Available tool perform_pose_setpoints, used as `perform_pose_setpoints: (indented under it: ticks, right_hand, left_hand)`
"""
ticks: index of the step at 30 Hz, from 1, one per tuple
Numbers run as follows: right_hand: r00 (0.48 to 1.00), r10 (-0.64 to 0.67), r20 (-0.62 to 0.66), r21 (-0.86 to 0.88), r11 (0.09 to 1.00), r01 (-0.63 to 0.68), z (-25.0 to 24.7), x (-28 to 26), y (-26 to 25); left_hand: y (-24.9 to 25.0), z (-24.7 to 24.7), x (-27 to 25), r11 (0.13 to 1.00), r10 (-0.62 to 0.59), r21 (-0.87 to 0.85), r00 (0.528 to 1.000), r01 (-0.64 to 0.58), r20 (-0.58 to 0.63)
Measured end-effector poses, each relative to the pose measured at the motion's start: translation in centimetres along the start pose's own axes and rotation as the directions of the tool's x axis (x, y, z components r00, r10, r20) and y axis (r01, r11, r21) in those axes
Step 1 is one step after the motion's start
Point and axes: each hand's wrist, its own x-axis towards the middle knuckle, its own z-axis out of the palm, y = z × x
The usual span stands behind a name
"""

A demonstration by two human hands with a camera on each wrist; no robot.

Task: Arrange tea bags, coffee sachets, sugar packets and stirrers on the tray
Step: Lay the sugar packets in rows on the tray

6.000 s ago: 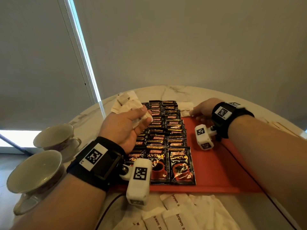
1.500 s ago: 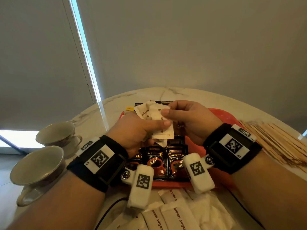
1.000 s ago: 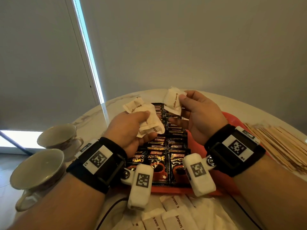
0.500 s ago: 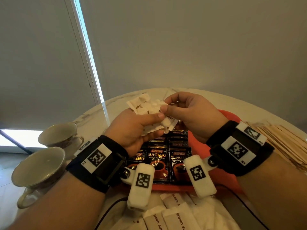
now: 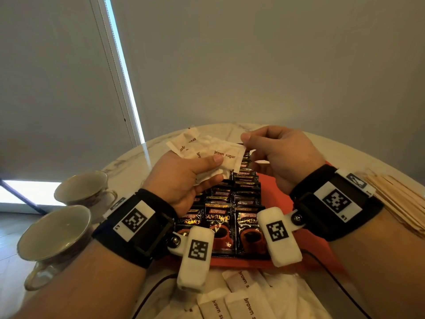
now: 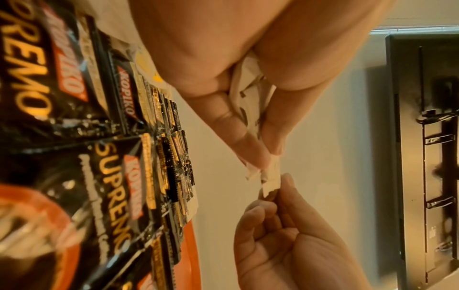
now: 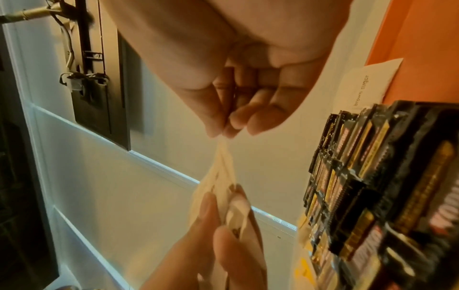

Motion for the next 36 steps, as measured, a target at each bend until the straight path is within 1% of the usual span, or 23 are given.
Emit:
perform_pose_setpoints:
  ticks: [1,2,4,5,6,7,11,12,16,18,20,22,24,26,27,29,31,36]
  right_hand:
    - [1.000,0.002,-0.017,0.019,1.000,-0.001,-0.1,0.1,-0.1]
    - [1.000,0.017,0.001,0.029,0.999,-0.017,-0.3,0.2,-0.2]
    - [0.989,0.088,0.123,-0.011,0.996,-0.087,-0.5,-0.1,-0.3]
    - [0.973,0.129,0.190,-0.047,0.991,-0.122,-0.5,-0.3,-0.2]
    - [0.962,0.149,0.230,-0.071,0.988,-0.136,-0.3,-0.5,-0.1]
    - [0.961,0.141,0.236,-0.074,0.989,-0.127,-0.1,-0.6,0.0]
    - [0.994,0.060,0.089,0.007,0.998,-0.061,0.1,-0.2,0.1]
    - [0.995,0.058,0.082,0.022,0.998,-0.060,0.0,-0.1,0.0]
    - [0.980,0.085,0.183,-0.030,0.996,-0.080,-0.1,-0.5,-0.1]
    - [0.987,0.079,0.140,-0.035,0.997,-0.074,-0.6,0.1,-0.3]
    - [0.996,0.071,0.046,-0.022,0.997,-0.070,-1.9,1.1,-0.3]
    - [0.993,0.106,-0.055,0.045,0.994,-0.104,-3.8,2.5,0.1]
    - [0.973,0.183,-0.143,0.099,0.980,-0.170,-5.8,3.9,1.0]
    - [0.937,0.283,-0.206,0.079,0.959,-0.273,-7.3,5.2,2.2]
    - [0.919,0.321,-0.231,0.041,0.946,-0.320,-7.8,5.8,2.8]
    - [0.893,0.372,-0.253,-0.042,0.918,-0.394,-8.3,6.7,3.9]
    - [0.887,0.392,-0.245,-0.125,0.894,-0.430,-8.1,7.2,4.4]
    - [0.887,0.409,-0.214,-0.234,0.860,-0.453,-7.3,7.8,4.5]
  left_hand:
    - [0.0,0.0,0.0,1.000,0.000,-0.011,1.000,0.000,-0.006]
    - [0.0,0.1,0.0,1.000,0.006,-0.020,1.000,-0.006,-0.011]
    - [-0.2,0.1,0.1,0.999,0.024,-0.024,0.999,-0.025,-0.021]
    - [-0.3,0.2,0.1,0.999,0.030,-0.018,0.999,-0.031,-0.021]
    - [-0.4,0.2,0.1,0.999,0.033,-0.011,0.999,-0.033,-0.018]
    - [-0.5,0.3,0.1,0.999,0.032,-0.009,0.999,-0.032,-0.012]
    - [-0.6,0.2,0.3,0.999,0.025,-0.040,0.999,-0.026,-0.032]
    - [-0.6,0.2,0.4,0.998,0.026,-0.048,0.999,-0.028,-0.041]
    - [-0.7,0.2,0.4,0.999,0.030,-0.040,0.998,-0.032,-0.053]
    - [-0.7,0.1,0.7,0.998,0.025,-0.055,0.997,-0.029,-0.079]
    - [-0.7,-0.1,0.9,0.997,0.014,-0.070,0.994,-0.022,-0.111]
    - [-0.7,-0.1,1.1,0.997,0.001,-0.075,0.991,-0.011,-0.136]
    - [-0.7,-0.2,1.2,0.997,-0.014,-0.082,0.988,0.001,-0.153]
    - [-0.7,-0.1,1.2,0.996,-0.023,-0.084,0.987,0.009,-0.160]
    - [-0.7,-0.1,1.2,0.997,-0.026,-0.081,0.987,0.013,-0.159]
    - [-0.8,-0.1,1.2,0.997,-0.033,-0.075,0.986,0.021,-0.161]
    - [-0.7,-0.2,1.3,0.997,-0.034,-0.074,0.986,0.022,-0.164]
    - [-0.7,-0.4,1.3,0.997,-0.036,-0.073,0.986,0.025,-0.164]
